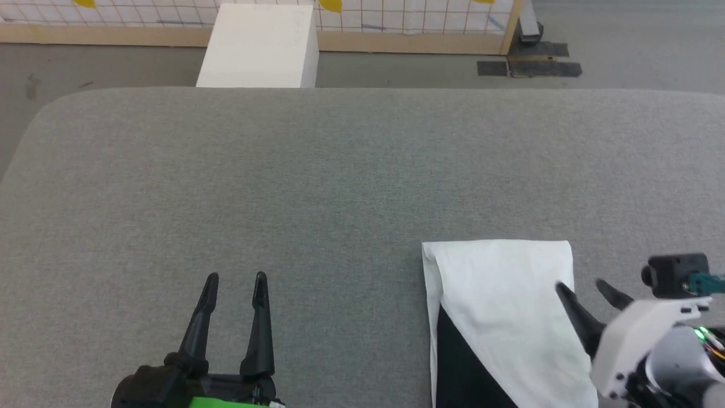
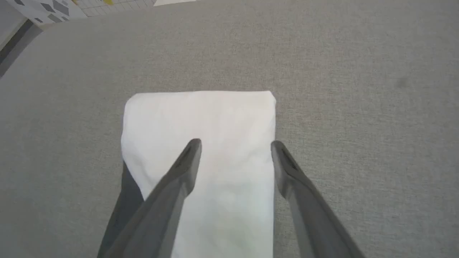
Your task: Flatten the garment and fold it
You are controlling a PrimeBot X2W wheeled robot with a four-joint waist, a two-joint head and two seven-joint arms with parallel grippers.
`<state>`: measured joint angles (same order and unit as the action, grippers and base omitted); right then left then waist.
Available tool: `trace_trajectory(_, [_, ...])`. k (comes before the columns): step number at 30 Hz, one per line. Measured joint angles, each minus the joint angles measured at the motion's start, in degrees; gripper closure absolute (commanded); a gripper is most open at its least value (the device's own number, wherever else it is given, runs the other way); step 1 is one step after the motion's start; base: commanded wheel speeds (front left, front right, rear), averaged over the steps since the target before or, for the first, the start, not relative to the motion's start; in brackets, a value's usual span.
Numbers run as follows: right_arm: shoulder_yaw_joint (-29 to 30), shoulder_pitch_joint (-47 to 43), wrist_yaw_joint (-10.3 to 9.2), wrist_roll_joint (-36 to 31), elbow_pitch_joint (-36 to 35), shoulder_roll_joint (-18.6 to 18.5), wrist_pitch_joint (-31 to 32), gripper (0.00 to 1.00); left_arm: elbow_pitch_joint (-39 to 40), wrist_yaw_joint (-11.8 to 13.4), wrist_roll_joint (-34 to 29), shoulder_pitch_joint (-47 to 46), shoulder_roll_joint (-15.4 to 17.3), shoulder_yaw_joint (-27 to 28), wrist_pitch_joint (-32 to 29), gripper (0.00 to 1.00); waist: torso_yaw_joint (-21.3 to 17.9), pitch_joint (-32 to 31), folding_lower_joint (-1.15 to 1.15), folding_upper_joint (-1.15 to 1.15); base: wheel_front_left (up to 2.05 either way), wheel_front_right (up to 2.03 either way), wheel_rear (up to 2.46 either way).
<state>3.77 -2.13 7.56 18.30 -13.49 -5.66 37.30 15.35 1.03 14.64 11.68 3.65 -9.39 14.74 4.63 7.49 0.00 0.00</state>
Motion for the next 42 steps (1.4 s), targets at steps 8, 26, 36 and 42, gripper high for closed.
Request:
trace_trajectory(8, [2.43,-2.87,0.00,-0.43,4.42,-0.44,2.82,0.00,-0.11,-0.53,-0.04,-0.30,-0.11,-0.05,0.00,0.00,-0.78,1.04,0.00,0.00,0.00,0.00,0.00])
trace_trajectory(26, [-0.97,2.83,0.04,0.31,20.00,-0.10,-1.20,1.00,0.46,-0.93,-1.54,-1.43,-0.03,0.77,0.00,0.00,-0.01,0.80,0.00,0.00,0.00,0.00,0.00])
trace_trajectory(36, [-2.22,9.70,0.03,0.04,19.36,-6.59,-0.24,1.00,0.79,-0.99,-2.08,-1.46,0.49,-0.04,-0.25,0.00,-5.30,-0.21,0.00,0.00,0.00,0.00,0.00])
trace_trajectory(42, [-3.53,15.37,0.03,-0.26,18.66,-12.28,2.59,1.00,2.00,-1.04,-2.56,-2.64,1.26,-0.56,-1.15,0.00,-9.34,0.56,0.00,0.00,0.00,0.00,0.00])
